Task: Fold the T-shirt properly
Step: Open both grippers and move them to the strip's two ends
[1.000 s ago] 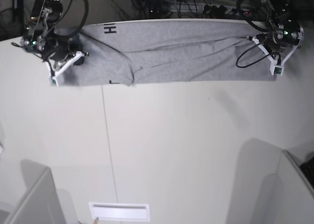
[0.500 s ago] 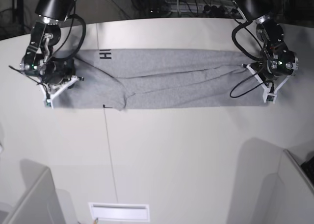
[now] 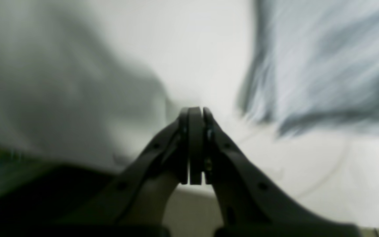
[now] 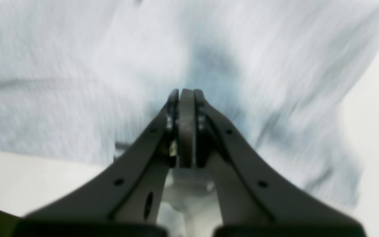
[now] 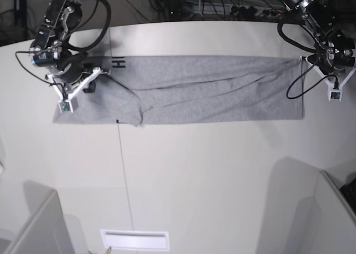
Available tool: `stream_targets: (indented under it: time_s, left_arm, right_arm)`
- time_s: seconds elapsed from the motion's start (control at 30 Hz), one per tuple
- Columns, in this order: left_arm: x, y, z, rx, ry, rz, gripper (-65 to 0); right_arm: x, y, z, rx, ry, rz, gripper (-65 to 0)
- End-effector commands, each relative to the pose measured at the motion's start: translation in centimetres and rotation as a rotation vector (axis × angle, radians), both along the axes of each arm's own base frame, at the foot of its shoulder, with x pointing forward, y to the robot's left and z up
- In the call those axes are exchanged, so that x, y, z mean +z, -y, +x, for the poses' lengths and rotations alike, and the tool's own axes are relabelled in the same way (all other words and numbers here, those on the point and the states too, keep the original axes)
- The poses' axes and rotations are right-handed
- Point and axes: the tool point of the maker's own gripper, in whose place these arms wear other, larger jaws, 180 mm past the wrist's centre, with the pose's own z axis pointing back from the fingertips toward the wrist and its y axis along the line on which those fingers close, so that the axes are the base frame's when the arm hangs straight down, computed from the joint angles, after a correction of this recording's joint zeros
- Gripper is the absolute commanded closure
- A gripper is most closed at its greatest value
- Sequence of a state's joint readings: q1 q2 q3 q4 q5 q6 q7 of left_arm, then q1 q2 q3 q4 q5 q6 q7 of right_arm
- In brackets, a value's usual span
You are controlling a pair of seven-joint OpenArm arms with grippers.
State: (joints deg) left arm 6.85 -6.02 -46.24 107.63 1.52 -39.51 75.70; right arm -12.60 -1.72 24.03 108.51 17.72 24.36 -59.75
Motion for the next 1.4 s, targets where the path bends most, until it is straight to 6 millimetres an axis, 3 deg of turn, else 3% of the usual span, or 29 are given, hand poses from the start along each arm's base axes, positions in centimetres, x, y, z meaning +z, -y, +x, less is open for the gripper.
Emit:
stream_targets:
  time_s: [0.0,0.2,0.43,0.53,0.6,0.77,0.87,1.17,1.3,1.37]
  left_arm:
    - [1.3,-0.4,1.0,-0.024,0.042,0.028,0.0]
    - [1.1,-1.1,0.0,-0.021,0.015,0.041,-1.0]
    - [1.4,-1.9,0.1,0.029,0.044,0.034,-32.1]
    - [1.1,-1.9,0.3,0.034,0.042,0.022,-38.5]
    - [1.1,-1.9,0.2,0.033,0.042,0.023,-39.2]
    - [1.0,-2.0,0.2,0.036,0.041,0.020,-39.2]
    - [0.6,-1.8,0.3,0.040,0.037,0.004,-39.2]
    - [-0.4,-1.7,0.5,0.048,0.022,-0.029,-39.2]
    - [-0.4,-1.4,0.8,0.040,0.026,-0.030,-39.2]
    - [-0.8,-1.4,0.5,0.044,0.016,-0.038,-39.0]
  right_arm:
    - [1.5,-0.1,1.4,-0.003,0.077,0.015,0.0]
    - [-0.2,-0.6,-0.3,0.000,0.017,0.032,0.0]
    - [-3.8,-0.7,-2.1,-0.015,-0.100,0.072,0.0]
    - [-5.2,-0.8,-2.9,-0.021,-0.145,0.089,0.0]
    - [-4.6,-0.7,-2.7,-0.023,-0.122,0.083,0.0]
    - [-0.6,-0.4,-1.8,-0.007,0.004,0.027,0.0]
    - [0.9,-0.6,-1.2,-0.009,0.052,0.018,0.0]
    - [1.1,3.6,-2.2,-0.124,0.047,-0.028,0.0]
    - [1.7,4.9,-1.5,-0.126,0.066,-0.059,0.0]
    - [1.0,5.3,-0.9,-0.125,0.048,-0.055,0.0]
